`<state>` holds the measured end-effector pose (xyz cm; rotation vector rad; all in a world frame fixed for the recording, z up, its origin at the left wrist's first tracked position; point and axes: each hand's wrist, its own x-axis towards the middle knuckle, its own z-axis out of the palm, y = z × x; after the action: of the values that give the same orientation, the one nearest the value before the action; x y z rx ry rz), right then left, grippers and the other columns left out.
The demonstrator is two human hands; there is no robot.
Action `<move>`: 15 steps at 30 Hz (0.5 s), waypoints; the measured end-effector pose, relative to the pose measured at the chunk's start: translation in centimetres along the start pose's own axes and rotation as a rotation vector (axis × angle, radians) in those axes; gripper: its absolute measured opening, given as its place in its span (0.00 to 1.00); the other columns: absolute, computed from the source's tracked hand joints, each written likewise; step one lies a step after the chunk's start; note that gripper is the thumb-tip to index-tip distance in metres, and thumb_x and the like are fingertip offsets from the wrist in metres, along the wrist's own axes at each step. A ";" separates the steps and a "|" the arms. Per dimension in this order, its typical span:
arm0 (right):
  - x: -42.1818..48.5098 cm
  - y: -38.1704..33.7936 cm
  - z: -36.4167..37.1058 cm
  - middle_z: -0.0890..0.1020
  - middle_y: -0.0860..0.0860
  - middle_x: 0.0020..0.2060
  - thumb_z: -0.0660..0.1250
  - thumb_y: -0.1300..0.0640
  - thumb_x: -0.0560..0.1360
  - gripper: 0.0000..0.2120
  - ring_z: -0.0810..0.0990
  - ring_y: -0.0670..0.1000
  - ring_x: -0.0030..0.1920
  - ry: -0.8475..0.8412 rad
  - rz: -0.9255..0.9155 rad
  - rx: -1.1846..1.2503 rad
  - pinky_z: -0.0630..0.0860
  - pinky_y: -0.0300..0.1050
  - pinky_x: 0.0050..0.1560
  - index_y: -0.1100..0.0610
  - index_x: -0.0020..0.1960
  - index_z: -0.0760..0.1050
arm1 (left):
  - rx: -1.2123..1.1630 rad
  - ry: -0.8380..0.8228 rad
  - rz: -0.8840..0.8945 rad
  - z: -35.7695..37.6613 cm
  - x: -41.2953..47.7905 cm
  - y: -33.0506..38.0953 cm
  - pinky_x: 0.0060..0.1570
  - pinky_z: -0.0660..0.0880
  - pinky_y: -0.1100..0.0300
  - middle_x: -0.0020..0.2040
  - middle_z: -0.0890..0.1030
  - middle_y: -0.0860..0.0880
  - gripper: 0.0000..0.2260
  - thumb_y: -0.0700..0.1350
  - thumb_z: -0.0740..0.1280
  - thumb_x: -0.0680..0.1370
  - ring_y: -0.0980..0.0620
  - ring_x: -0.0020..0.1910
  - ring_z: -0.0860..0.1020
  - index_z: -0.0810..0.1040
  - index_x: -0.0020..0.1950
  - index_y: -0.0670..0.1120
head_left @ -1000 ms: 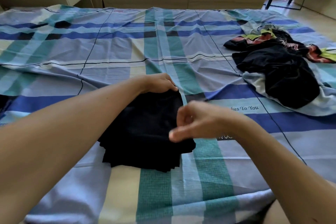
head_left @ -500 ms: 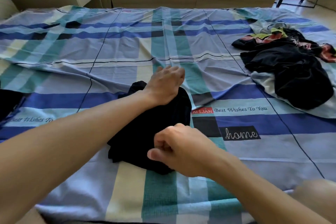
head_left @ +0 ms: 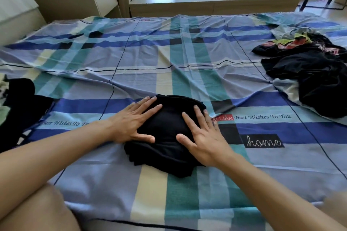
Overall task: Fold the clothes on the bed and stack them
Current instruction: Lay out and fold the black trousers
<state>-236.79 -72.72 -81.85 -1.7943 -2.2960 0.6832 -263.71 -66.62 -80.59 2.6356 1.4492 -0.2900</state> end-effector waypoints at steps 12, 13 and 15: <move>-1.8 -0.5 -3.0 0.77 0.47 0.62 0.78 0.53 0.68 0.22 0.80 0.48 0.57 0.019 0.179 0.784 0.78 0.50 0.61 0.39 0.57 0.77 | -1.363 0.087 -0.346 -1.9 -2.4 2.5 0.51 0.80 0.63 0.59 0.82 0.47 0.38 0.38 0.76 0.73 0.53 0.54 0.84 0.64 0.77 0.60; -1.8 -0.5 -2.9 0.78 0.48 0.62 0.79 0.55 0.68 0.23 0.81 0.50 0.58 -0.004 0.175 0.870 0.77 0.52 0.64 0.38 0.58 0.78 | -1.446 0.079 -0.346 -1.9 -2.4 2.6 0.51 0.81 0.61 0.58 0.83 0.45 0.37 0.36 0.75 0.74 0.50 0.54 0.84 0.64 0.76 0.60; -2.1 -0.9 -3.0 0.81 0.51 0.62 0.77 0.61 0.69 0.26 0.84 0.52 0.57 -0.058 0.168 1.001 0.78 0.54 0.64 0.38 0.60 0.79 | -1.548 0.047 -0.328 -1.8 -2.6 2.8 0.53 0.81 0.56 0.59 0.83 0.43 0.37 0.34 0.74 0.74 0.45 0.55 0.84 0.64 0.76 0.59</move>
<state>-235.84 -74.08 -78.51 -1.4302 -1.3541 1.5516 -262.49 -69.88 -78.19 1.1516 1.2232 0.6326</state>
